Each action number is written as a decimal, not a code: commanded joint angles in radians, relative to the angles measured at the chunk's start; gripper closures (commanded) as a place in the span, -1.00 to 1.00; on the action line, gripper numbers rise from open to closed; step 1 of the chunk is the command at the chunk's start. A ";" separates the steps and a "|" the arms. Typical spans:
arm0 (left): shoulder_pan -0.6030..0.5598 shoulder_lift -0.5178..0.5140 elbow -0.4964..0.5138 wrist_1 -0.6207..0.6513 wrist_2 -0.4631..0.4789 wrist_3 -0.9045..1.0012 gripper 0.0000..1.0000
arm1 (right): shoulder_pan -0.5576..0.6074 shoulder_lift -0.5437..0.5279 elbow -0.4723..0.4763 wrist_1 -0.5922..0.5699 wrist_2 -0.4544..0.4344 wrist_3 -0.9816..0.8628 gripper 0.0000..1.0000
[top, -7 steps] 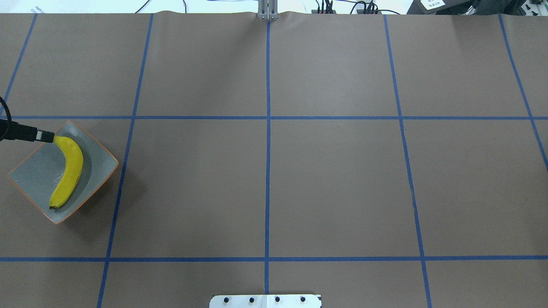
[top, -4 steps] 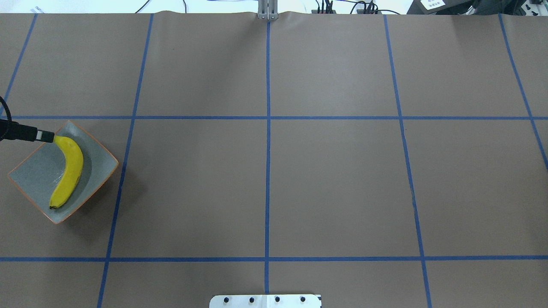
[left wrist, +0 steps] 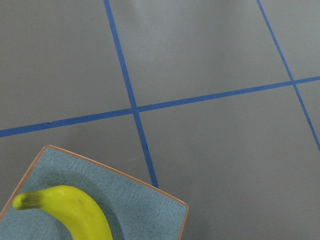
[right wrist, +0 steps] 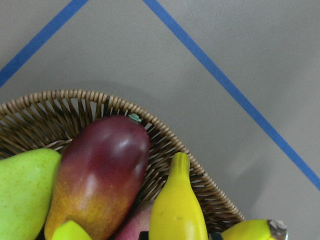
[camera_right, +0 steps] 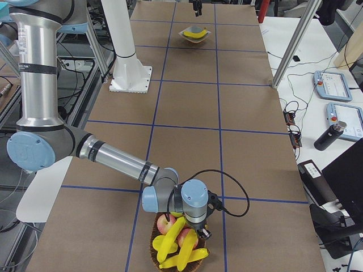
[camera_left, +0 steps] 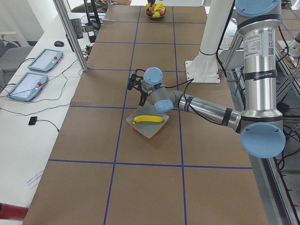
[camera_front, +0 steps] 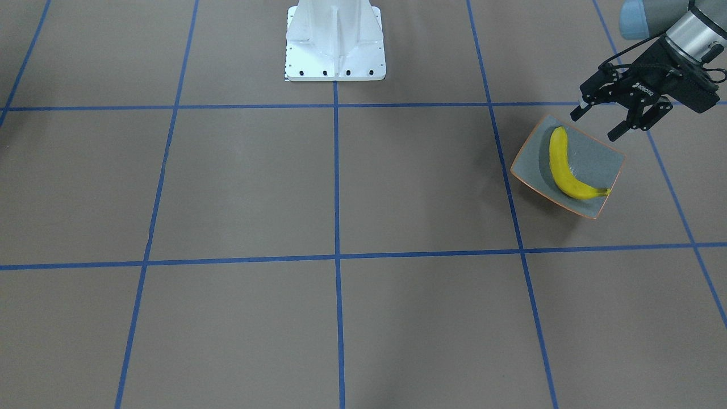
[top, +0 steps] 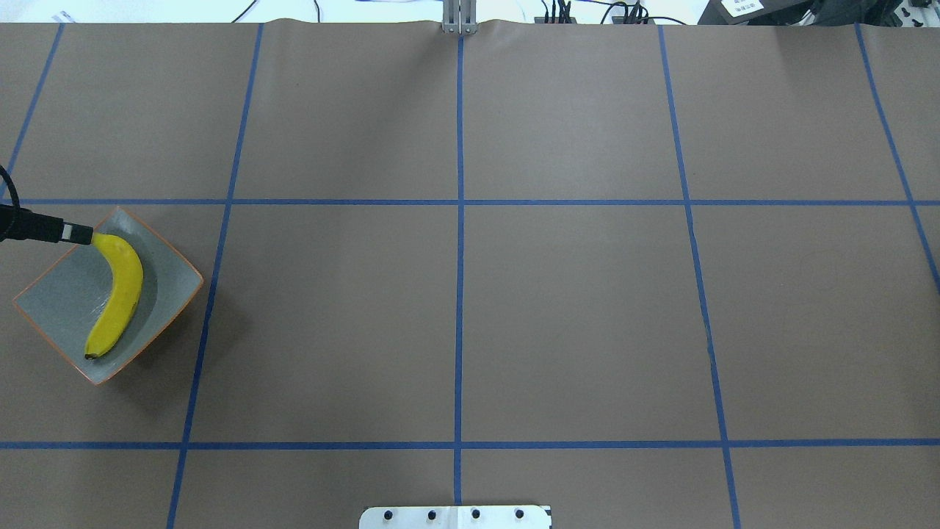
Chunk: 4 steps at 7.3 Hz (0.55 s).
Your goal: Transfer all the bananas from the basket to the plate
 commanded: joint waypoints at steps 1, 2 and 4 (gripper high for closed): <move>0.001 0.003 0.001 0.000 0.000 0.000 -1.00 | 0.015 0.020 0.017 -0.018 0.001 0.001 1.00; 0.001 0.003 0.001 0.000 0.000 0.000 -1.00 | 0.047 0.073 0.044 -0.109 -0.001 0.002 1.00; 0.001 0.003 0.001 0.000 0.000 0.000 -1.00 | 0.088 0.179 0.132 -0.339 -0.002 0.019 1.00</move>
